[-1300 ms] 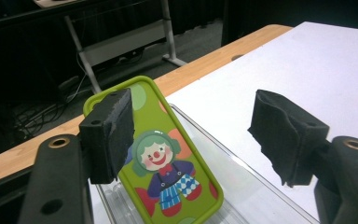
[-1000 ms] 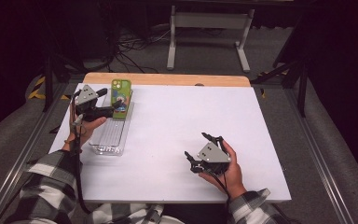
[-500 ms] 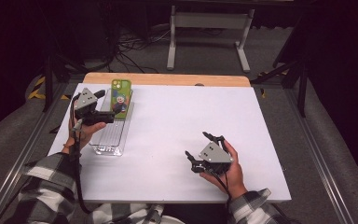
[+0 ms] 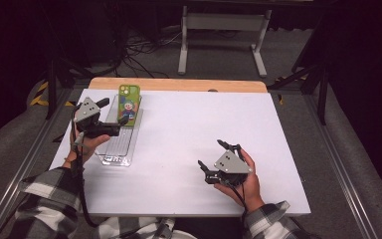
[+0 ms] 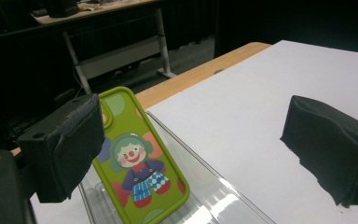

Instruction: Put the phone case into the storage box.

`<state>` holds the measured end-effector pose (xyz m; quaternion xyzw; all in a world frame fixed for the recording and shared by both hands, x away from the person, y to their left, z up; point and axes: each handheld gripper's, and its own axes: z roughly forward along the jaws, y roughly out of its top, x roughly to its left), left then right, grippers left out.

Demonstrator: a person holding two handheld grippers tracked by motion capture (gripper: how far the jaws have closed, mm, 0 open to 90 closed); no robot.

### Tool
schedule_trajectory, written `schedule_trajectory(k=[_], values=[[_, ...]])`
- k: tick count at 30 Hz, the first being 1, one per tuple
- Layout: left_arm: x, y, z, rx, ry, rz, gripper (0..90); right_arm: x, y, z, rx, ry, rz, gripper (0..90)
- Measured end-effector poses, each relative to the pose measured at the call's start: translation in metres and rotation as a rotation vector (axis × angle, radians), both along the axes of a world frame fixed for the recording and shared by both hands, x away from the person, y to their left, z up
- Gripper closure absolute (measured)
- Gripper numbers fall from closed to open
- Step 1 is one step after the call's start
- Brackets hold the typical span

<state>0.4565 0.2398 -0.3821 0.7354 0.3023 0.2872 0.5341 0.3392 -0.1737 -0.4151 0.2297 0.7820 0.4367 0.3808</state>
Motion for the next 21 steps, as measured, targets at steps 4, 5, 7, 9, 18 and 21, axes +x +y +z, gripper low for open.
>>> schedule_trajectory(k=[4,5,7,9,18,21], values=[[-0.005,0.0,0.002,-0.007,-0.023,0.01,4.9,0.0,0.0,0.0,0.008,0.005,0.0,14.5],[-0.006,0.0,0.003,-0.013,-0.027,0.009,4.5,0.0,0.0,0.0,0.009,0.003,0.001,14.5],[-0.008,0.0,0.004,-0.009,-0.027,0.004,4.4,0.0,-0.001,0.001,0.008,0.001,0.0,14.4],[-0.009,0.0,0.004,-0.013,-0.033,0.006,4.3,0.0,-0.001,0.001,0.011,0.003,0.001,14.3],[-0.017,0.001,0.005,-0.026,-0.057,0.007,3.7,-0.001,0.0,0.003,0.023,-0.001,0.009,14.1],[-0.019,0.001,0.004,-0.023,-0.06,-0.002,3.7,-0.002,0.0,0.003,0.026,-0.004,0.012,14.0]])
